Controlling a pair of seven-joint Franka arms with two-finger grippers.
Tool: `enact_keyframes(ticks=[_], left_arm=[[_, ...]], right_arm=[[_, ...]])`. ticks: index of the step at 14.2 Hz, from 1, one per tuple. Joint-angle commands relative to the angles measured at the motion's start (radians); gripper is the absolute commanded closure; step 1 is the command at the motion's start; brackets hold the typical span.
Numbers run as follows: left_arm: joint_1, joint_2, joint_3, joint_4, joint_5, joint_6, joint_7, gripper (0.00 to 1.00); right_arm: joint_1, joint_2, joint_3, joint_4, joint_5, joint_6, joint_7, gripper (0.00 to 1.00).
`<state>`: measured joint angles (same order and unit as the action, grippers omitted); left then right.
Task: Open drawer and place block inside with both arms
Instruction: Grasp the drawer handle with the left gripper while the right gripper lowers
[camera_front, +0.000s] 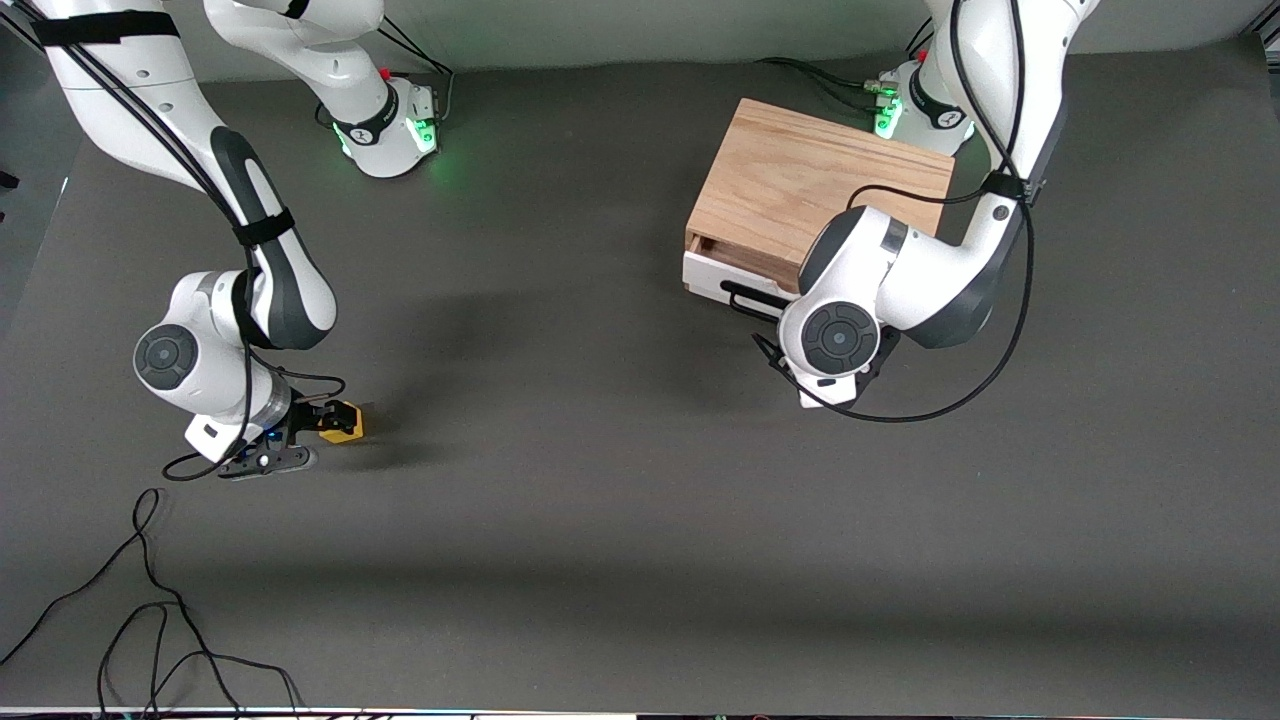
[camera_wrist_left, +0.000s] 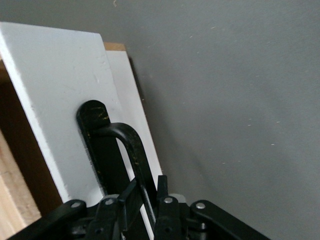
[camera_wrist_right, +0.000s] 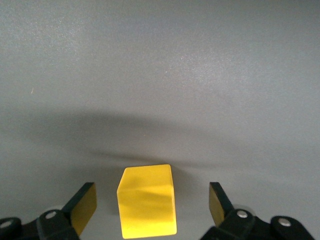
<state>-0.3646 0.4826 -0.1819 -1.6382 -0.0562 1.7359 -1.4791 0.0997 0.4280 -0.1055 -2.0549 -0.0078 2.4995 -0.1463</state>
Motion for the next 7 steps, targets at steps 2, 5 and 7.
enact_keyframes(ticks=[2,5,7], left_arm=[[0.002,0.007,0.015,0.112,0.055,-0.024,0.103,1.00],[0.003,0.014,0.018,0.116,0.068,-0.010,0.129,1.00],[0.001,0.031,0.018,0.150,0.102,-0.009,0.131,1.00]], right_arm=[[0.006,0.014,-0.003,-0.074,0.005,0.111,-0.032,0.00],[0.005,0.015,-0.003,-0.085,0.005,0.113,-0.053,0.00],[0.003,0.012,-0.003,-0.103,0.005,0.113,-0.055,0.00]])
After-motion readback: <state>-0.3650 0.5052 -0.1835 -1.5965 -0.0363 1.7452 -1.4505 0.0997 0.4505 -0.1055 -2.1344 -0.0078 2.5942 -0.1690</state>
